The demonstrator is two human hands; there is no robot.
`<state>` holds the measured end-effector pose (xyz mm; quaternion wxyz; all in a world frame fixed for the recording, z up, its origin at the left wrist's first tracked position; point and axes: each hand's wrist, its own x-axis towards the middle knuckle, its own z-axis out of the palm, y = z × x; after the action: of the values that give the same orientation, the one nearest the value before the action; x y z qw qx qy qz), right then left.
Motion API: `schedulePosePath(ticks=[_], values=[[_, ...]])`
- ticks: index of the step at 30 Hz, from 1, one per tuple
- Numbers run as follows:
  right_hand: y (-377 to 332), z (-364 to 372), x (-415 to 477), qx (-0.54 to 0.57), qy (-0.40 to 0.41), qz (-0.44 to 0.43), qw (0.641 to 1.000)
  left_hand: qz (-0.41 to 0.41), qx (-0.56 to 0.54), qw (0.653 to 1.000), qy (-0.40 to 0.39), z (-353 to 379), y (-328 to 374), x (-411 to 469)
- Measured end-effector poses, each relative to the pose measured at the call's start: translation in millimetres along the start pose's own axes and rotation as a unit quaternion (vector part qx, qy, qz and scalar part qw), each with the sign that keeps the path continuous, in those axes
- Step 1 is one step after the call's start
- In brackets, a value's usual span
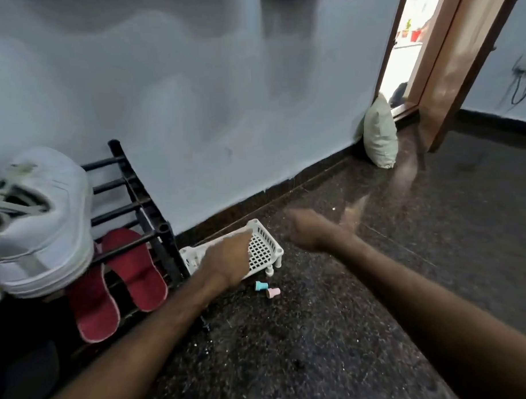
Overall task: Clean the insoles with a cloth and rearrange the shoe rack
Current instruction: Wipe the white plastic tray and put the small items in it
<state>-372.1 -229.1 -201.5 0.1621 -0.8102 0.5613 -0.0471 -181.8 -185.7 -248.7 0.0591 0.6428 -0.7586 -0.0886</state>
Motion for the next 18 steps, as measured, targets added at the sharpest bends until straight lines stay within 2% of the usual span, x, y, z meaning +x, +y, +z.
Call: schedulePosePath(ticks=[5,10,13,18], values=[[50.9,143.4,-0.7,0.177,-0.011,0.047,0.983,-0.016,0.010,0.998,-0.053,129.3,-18.3,13.4],[71.4,246.0,45.1,0.250,0.040,0.031,0.967,-0.033,0.064,0.994,-0.079,192.4,-26.5,47.1],[72.2,274.5,64.4,0.282,0.070,0.066,0.955,-0.049,0.063,0.993,-0.085,198.4,-30.3,48.2],[74.7,281.4,89.8,0.278,0.075,0.057,0.956,-0.035,0.033,0.996,-0.076,195.3,-43.5,54.0]])
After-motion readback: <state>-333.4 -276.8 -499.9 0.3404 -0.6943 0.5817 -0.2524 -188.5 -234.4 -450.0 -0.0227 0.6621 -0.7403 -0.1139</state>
